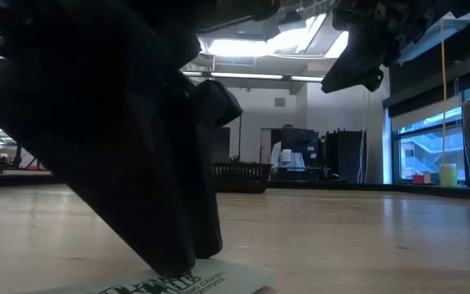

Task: Pick and place Stevia / Truvia into bins
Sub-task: Put the white stevia packet into the black bin

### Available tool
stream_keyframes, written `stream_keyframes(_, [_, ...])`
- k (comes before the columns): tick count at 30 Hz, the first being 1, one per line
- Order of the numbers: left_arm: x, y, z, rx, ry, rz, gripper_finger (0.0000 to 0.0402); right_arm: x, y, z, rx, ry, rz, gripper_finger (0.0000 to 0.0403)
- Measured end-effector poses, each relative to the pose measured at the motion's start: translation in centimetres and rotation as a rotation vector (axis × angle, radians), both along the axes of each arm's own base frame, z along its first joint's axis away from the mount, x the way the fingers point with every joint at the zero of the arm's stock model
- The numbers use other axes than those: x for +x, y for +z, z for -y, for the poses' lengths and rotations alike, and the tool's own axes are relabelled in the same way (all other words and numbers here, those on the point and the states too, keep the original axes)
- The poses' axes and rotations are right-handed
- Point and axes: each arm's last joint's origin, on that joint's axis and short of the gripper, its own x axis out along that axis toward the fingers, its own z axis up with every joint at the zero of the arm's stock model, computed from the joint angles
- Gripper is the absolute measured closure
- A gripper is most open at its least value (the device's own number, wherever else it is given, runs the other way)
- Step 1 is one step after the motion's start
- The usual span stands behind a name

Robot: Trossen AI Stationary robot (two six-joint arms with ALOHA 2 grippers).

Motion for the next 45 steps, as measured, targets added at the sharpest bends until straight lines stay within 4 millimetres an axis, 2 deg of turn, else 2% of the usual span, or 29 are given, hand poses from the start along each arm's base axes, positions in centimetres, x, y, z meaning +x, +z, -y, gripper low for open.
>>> stream_keyframes(4, [0.0, -0.3, 0.0, -0.018, 0.047, -0.017, 0.0319, 0.0, 0.0, 0.0, -0.002, 0.001, -0.003, 0.0331])
stream_keyframes(12, [0.1, -0.3, -0.2, -0.038, 0.086, -0.023, 0.0386, 0.0, 0.0, 0.0, -0.004, 0.002, -0.007, 0.0331])
stream_keyframes(18, [-0.3, 1.9, -1.4, -0.109, 0.149, -0.056, 0.0397, -0.1, -0.1, 0.0, -0.005, 0.002, -0.011, 0.0331])
stream_keyframes(21, [0.0, 4.8, -2.7, -0.189, 0.229, -0.028, 0.0399, -0.1, -0.1, 0.0, -0.007, 0.003, -0.018, 0.0331])
stream_keyframes(25, [0.0, 8.6, -5.7, -0.227, 0.413, 0.021, 0.0397, -0.1, -0.1, 0.0, -0.023, 0.016, -0.021, 0.0331])
stream_keyframes(32, [-0.1, 13.8, -12.5, -0.089, 0.629, 0.222, 0.0399, -0.1, -0.2, 0.1, 0.003, -0.010, -0.025, 0.0331])
stream_keyframes(37, [-0.2, 15.8, -18.6, -0.013, 0.683, 0.252, 0.0395, -0.1, -0.2, 0.3, 0.043, -0.053, -0.015, 0.0331])
stream_keyframes(45, [-0.4, 15.2, -29.0, 0.182, 0.690, 0.191, 0.0397, 0.0, -0.2, 1.2, 0.038, -0.087, -0.016, 0.0331])
